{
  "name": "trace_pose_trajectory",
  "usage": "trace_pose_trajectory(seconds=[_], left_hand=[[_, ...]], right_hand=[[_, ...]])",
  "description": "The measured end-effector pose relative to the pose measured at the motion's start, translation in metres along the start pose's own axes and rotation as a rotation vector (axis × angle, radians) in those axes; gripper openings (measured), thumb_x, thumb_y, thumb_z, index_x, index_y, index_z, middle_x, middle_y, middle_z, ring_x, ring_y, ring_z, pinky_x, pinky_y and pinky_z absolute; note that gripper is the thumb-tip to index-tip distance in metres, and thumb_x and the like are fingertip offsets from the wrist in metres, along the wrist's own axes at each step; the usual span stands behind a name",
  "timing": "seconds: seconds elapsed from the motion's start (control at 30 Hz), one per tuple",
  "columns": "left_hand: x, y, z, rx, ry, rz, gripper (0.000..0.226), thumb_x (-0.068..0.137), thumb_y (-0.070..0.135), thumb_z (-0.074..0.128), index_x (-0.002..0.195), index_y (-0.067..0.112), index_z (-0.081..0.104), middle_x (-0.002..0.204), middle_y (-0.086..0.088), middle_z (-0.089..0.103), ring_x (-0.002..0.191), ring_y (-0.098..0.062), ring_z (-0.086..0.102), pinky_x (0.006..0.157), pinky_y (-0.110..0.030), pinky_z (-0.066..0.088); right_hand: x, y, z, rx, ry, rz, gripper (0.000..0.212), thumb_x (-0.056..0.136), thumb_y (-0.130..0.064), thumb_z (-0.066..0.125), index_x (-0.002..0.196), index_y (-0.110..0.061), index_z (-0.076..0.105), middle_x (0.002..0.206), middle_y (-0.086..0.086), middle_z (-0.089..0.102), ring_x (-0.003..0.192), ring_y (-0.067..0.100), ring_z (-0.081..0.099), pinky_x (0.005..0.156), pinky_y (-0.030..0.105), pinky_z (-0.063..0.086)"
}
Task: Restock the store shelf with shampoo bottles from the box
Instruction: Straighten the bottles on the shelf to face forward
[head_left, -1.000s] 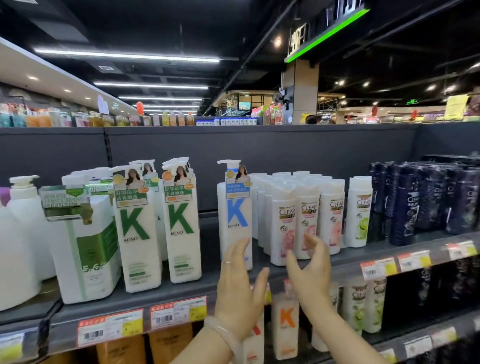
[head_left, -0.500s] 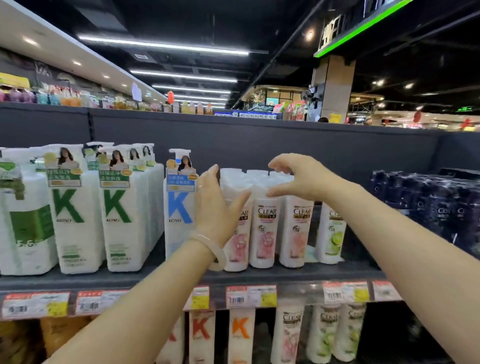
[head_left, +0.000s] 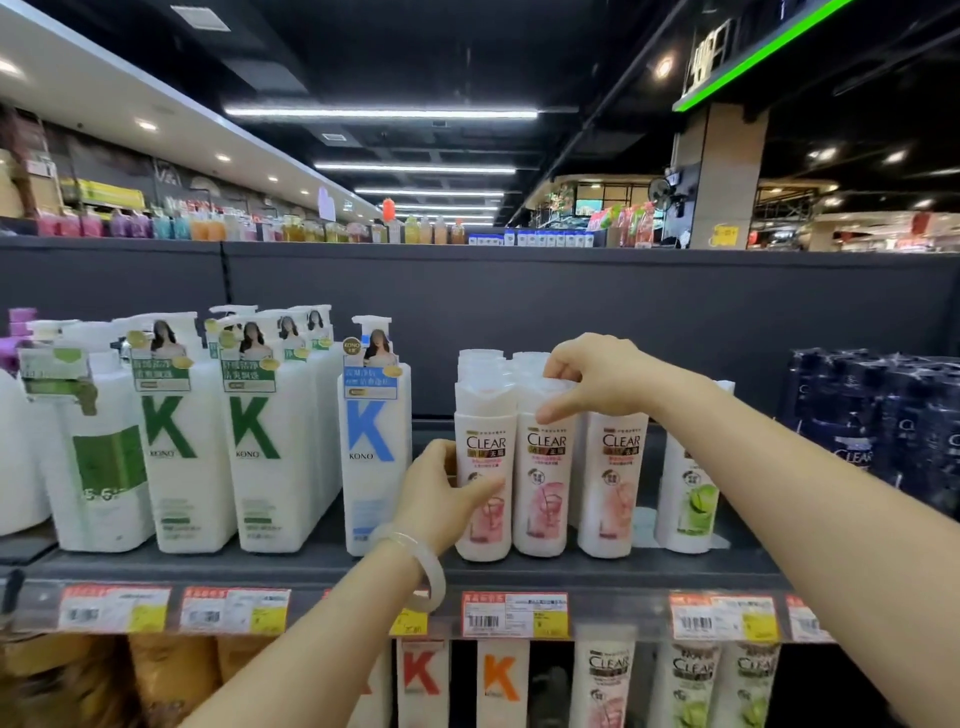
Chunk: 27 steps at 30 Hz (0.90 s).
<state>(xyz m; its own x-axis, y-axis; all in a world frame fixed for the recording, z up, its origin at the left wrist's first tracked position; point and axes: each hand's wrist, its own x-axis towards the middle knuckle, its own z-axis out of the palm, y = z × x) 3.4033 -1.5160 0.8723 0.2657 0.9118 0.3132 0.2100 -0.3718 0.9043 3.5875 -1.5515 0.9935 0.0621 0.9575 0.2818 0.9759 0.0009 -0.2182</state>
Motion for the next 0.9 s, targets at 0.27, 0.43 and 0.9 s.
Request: trace_pose_trajectory(seconds=[0.27, 0.43, 0.9], left_hand=[[0.0, 0.003, -0.008, -0.016, -0.075, 0.03, 0.024, 0.079, 0.017, 0.071, 0.097, 0.021, 0.056, 0.092, 0.011, 0.063, 0.085, -0.002, 0.06, 0.064, -0.018, 0.05], [0.0, 0.002, -0.008, -0.03, -0.09, 0.037, 0.024, 0.079, 0.017, 0.07, 0.096, 0.024, 0.055, 0.091, 0.014, 0.062, 0.084, 0.0, 0.059, 0.061, -0.017, 0.049], [-0.028, 0.016, 0.005, 0.224, 0.303, 0.384, 0.059, 0.071, 0.026, 0.078, 0.121, 0.017, 0.048, 0.118, 0.0, 0.046, 0.107, -0.012, 0.046, 0.092, -0.024, 0.041]], right_hand=[[-0.011, -0.004, -0.005, 0.035, -0.012, -0.003, 0.05, 0.062, -0.051, 0.079, 0.102, -0.027, 0.061, 0.103, -0.008, 0.062, 0.105, 0.02, 0.053, 0.089, 0.031, 0.04], [-0.015, -0.006, -0.008, 0.056, -0.05, 0.0, 0.045, 0.065, -0.047, 0.079, 0.101, -0.026, 0.061, 0.104, -0.009, 0.061, 0.106, 0.019, 0.054, 0.094, 0.038, 0.046], [-0.024, 0.034, -0.039, -0.01, -0.052, 0.053, 0.049, 0.069, -0.038, 0.078, 0.112, -0.021, 0.061, 0.097, -0.011, 0.059, 0.095, 0.013, 0.058, 0.082, 0.028, 0.046]])
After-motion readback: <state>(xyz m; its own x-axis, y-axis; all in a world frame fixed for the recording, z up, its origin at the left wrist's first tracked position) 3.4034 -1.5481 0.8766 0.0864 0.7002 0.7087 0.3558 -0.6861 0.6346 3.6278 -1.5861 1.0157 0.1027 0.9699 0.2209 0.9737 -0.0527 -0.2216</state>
